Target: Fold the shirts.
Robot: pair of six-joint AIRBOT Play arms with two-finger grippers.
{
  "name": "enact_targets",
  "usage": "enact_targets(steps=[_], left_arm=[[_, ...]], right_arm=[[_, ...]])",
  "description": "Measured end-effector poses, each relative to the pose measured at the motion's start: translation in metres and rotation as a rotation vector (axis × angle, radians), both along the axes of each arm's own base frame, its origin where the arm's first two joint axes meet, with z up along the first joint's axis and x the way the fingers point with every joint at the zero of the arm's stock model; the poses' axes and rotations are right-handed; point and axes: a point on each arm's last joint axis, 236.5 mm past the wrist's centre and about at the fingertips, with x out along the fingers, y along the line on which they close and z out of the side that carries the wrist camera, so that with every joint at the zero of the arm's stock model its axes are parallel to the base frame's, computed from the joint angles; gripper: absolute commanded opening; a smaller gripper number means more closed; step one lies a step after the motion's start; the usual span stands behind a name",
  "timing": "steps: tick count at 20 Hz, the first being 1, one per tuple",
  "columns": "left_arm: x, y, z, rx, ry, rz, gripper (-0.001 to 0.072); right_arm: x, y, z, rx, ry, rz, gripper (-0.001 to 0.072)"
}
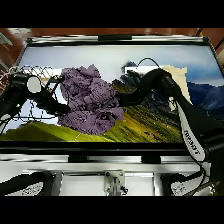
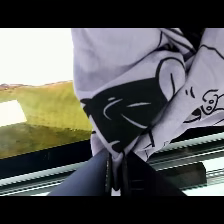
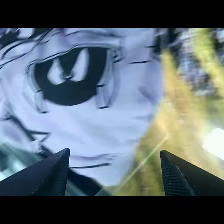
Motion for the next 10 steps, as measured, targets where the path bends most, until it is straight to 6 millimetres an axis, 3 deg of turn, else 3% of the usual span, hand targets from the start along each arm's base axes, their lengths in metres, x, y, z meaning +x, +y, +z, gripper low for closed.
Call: enact_targets(steps=[5, 6, 8, 10], left_arm=[[0.004, -0.003, 0.001, -0.013, -0.023, 0.003, 0.0052], [0.006, -0.006, 0.002, -0.028, -0.029, 0.004, 0.0052], [0.008, -0.013, 0.003, -0.059, -0.041, 0.002, 0.0052], [0.010, -0.017, 0.004, -0.075, -0.049, -0.012, 0.0052]], right_arm=[[-0.042, 0.031, -0.025, 0.001, 0.156, 0.098, 0.0669], [-0.050, 0.037, -0.030, -0.003, 0.178, 0.116, 0.0596], [-0.056, 0.045, -0.038, -0.014, 0.193, 0.131, 0.0064], [-0.055, 0.048, -0.039, -0.019, 0.180, 0.125, 0.0066]])
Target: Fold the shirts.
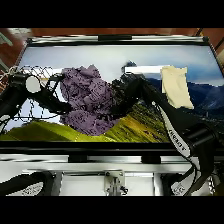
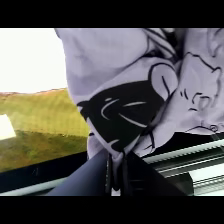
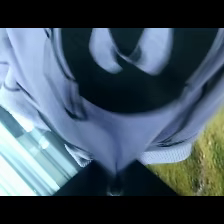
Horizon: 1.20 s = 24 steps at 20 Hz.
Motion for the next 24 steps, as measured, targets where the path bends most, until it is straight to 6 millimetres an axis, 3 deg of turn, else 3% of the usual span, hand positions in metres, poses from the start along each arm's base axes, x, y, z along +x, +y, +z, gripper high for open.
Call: enact_targets(steps=[3, 4, 6, 8, 11, 13, 14, 16, 18, 20, 22, 24], left_arm=[[0.005, -0.003, 0.012, -0.014, -0.041, -0.028, 0.0052], [0.009, -0.003, 0.022, -0.019, -0.072, -0.036, 0.0052], [0.023, -0.005, 0.062, -0.037, -0.186, -0.045, 0.0052], [0.039, -0.008, 0.128, -0.074, -0.363, -0.044, 0.0052], [0.045, -0.013, 0.269, -0.199, -0.729, -0.018, 0.0052], [0.026, -0.010, 0.363, -0.297, -0.966, 0.010, 0.0052], [0.012, -0.007, 0.400, -0.343, -1.063, 0.026, 0.0052], [-0.019, 0.001, 0.453, -0.429, -1.200, 0.056, 0.0052], [-0.042, 0.003, 0.469, -0.487, -1.233, 0.070, 0.0052], [-0.054, 0.001, 0.467, -0.512, -1.211, 0.071, 0.0053], [-0.058, 0.000, 0.452, -0.497, -1.153, 0.061, 0.0052], [-0.053, 0.001, 0.430, -0.449, -1.089, 0.057, 0.0052]], right_arm=[[0.013, -0.005, 0.020, 0.015, -0.075, -0.025, 0.0065], [0.021, -0.010, 0.035, 0.024, -0.119, -0.040, 0.0065], [0.037, -0.023, 0.076, 0.058, -0.229, -0.079, 0.0066], [0.054, -0.038, 0.134, 0.103, -0.375, -0.125, 0.0065], [0.067, -0.057, 0.255, 0.200, -0.673, -0.195, 0.0066], [0.057, -0.067, 0.347, 0.286, -0.887, -0.247, 0.0066], [0.044, -0.072, 0.392, 0.338, -0.987, -0.271, 0.0066], [0.011, -0.083, 0.463, 0.422, -1.130, -0.313, 0.0066], [-0.027, -0.094, 0.514, 0.497, -1.236, -0.343, 0.0066], [-0.060, -0.102, 0.544, 0.546, -1.293, -0.360, 0.0066], [-0.080, -0.107, 0.556, 0.568, -1.305, -0.372, 0.0066], [-0.087, -0.108, 0.541, 0.532, -1.238, -0.369, 0.0066]])
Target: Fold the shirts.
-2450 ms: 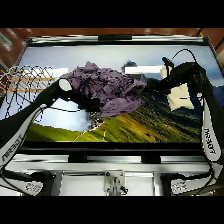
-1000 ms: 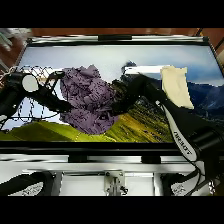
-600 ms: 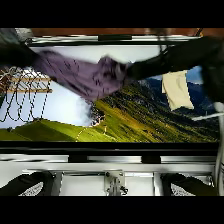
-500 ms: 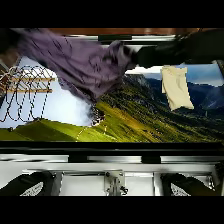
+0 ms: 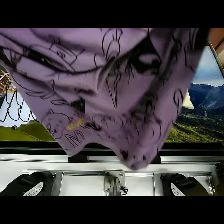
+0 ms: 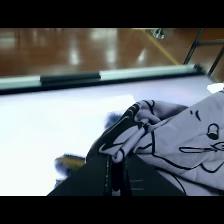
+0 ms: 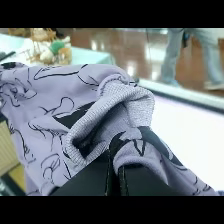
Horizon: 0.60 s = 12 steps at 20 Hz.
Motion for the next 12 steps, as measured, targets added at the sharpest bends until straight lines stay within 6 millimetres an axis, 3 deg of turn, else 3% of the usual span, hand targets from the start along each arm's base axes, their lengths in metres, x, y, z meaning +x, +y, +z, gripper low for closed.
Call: enact_targets(steps=[2, 5, 9, 11, 12], left_arm=[[0.014, -0.002, -0.036, 0.049, 0.104, 0.003, 0.0053], [0.045, -0.009, -0.112, 0.119, 0.307, 0.004, 0.0053], [0.079, -0.017, -0.244, 0.222, 0.639, -0.002, 0.0052], [0.091, -0.024, -0.300, 0.249, 0.773, -0.014, 0.0052], [0.097, -0.028, -0.323, 0.252, 0.823, -0.021, 0.0052]], right_arm=[[0.010, 0.003, -0.041, -0.070, 0.150, 0.009, 0.0067], [0.036, 0.006, -0.136, -0.219, 0.459, 0.033, 0.0067], [0.071, 0.010, -0.271, -0.372, 0.818, 0.081, 0.0067], [0.089, 0.016, -0.326, -0.396, 0.935, 0.107, 0.0070], [0.099, 0.019, -0.350, -0.399, 0.982, 0.111, 0.0152]])
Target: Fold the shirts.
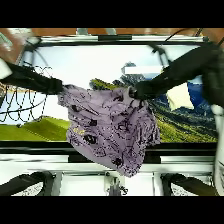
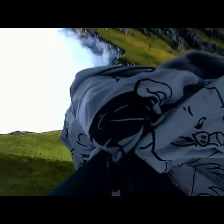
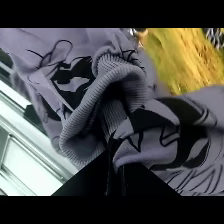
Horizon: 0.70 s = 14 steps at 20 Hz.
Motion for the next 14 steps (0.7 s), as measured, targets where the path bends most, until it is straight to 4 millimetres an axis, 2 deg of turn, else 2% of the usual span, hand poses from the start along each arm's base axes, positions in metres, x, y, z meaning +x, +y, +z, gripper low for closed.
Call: enact_targets(steps=[1, 2, 3, 4, 5, 7, 10, 11, 14], left_arm=[[0.006, -0.003, -0.019, 0.002, 0.038, 0.000, 0.0053], [0.012, -0.006, -0.038, 0.005, 0.073, 0.003, 0.0079], [0.016, -0.006, -0.052, 0.008, 0.104, 0.010, 0.0240], [0.021, -0.003, -0.066, 0.011, 0.135, 0.021, 0.0531], [0.025, 0.003, -0.075, 0.014, 0.159, 0.037, 0.0677], [0.033, 0.025, -0.082, 0.014, 0.192, 0.089, 0.0673], [0.038, 0.059, -0.077, 0.011, 0.223, 0.148, 0.0673], [0.036, 0.063, -0.076, 0.006, 0.238, 0.145, 0.0673], [0.020, 0.051, -0.087, -0.013, 0.302, 0.088, 0.0672]], right_arm=[[0.009, 0.004, -0.019, 0.004, 0.032, -0.008, 0.0462], [0.016, 0.007, -0.035, 0.009, 0.058, -0.014, 0.0584], [0.023, 0.009, -0.051, 0.009, 0.080, -0.020, 0.0583], [0.028, 0.009, -0.061, 0.011, 0.093, -0.028, 0.0583], [0.033, 0.007, -0.066, 0.011, 0.095, -0.037, 0.0583], [0.041, -0.001, -0.067, 0.006, 0.079, -0.048, 0.0583], [0.053, -0.021, -0.056, -0.006, 0.030, -0.081, 0.0583], [0.055, -0.026, -0.055, -0.018, 0.019, -0.088, 0.0583], [0.058, -0.036, -0.071, -0.080, 0.031, -0.091, 0.0583]])
